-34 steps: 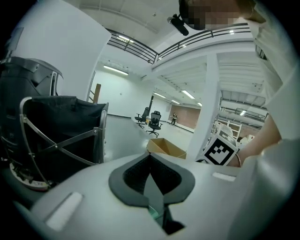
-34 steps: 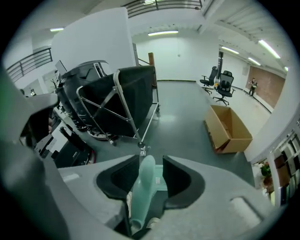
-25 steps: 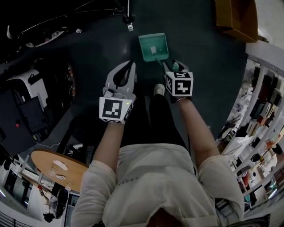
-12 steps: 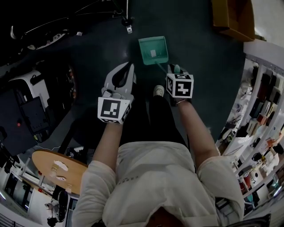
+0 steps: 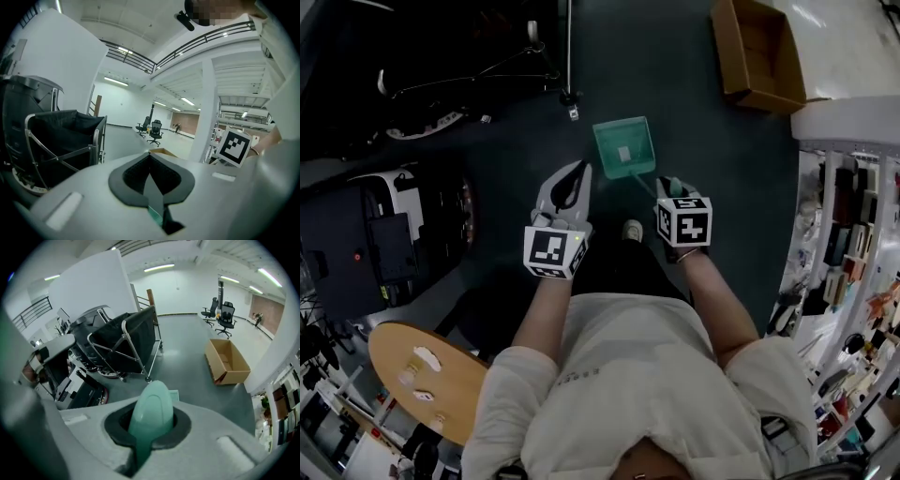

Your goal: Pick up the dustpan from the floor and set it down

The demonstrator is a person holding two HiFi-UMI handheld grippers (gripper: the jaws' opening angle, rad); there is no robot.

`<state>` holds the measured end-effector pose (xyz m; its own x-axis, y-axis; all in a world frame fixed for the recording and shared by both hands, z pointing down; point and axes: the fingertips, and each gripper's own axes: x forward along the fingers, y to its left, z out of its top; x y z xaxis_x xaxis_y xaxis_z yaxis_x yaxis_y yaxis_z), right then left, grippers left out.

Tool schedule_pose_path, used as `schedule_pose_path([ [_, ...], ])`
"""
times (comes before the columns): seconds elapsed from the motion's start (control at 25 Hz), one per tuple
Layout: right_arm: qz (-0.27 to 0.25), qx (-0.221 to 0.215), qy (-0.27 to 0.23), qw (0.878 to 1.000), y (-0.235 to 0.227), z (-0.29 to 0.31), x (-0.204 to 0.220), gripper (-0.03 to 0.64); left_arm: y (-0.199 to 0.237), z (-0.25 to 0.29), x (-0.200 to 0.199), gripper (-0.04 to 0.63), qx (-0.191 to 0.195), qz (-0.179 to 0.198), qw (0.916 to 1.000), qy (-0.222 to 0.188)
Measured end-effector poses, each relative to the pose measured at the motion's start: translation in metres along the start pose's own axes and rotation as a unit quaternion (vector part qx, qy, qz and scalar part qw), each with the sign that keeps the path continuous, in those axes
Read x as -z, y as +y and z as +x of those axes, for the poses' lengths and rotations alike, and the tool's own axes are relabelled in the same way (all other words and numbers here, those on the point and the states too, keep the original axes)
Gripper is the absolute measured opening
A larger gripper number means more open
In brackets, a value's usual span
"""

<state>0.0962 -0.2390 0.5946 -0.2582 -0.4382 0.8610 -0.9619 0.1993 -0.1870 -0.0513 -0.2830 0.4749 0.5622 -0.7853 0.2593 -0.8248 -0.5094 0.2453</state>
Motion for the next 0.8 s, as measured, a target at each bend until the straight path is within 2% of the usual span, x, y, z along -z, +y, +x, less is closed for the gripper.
schedule_pose_path([
  [0.2,-0.023,-0.013,-0.027,0.999,0.001,-0.059,0.005,-0.008,-0.043,-0.03,-0.018,0.012,0.003,0.019,0.9995,-0.027],
  [0.36,-0.052,-0.025,-0.039,0.998,-0.005,-0.09,0.008,-0.008,-0.066,-0.036,-0.028,0.012,0.017,0.063,0.9975,-0.027],
  [0.44,-0.056,-0.025,-0.046,0.997,-0.01,-0.103,0.011,-0.008,-0.074,-0.04,-0.04,0.012,0.018,0.078,0.996,-0.041],
  [0.6,-0.056,-0.024,-0.057,0.996,-0.021,-0.122,0.022,-0.008,-0.089,-0.052,-0.051,0.012,0.013,0.084,0.9946,-0.06],
  [0.8,-0.062,-0.021,-0.062,0.996,-0.03,-0.134,0.04,-0.008,-0.101,-0.065,-0.037,0.012,0.004,0.077,0.9953,-0.059],
])
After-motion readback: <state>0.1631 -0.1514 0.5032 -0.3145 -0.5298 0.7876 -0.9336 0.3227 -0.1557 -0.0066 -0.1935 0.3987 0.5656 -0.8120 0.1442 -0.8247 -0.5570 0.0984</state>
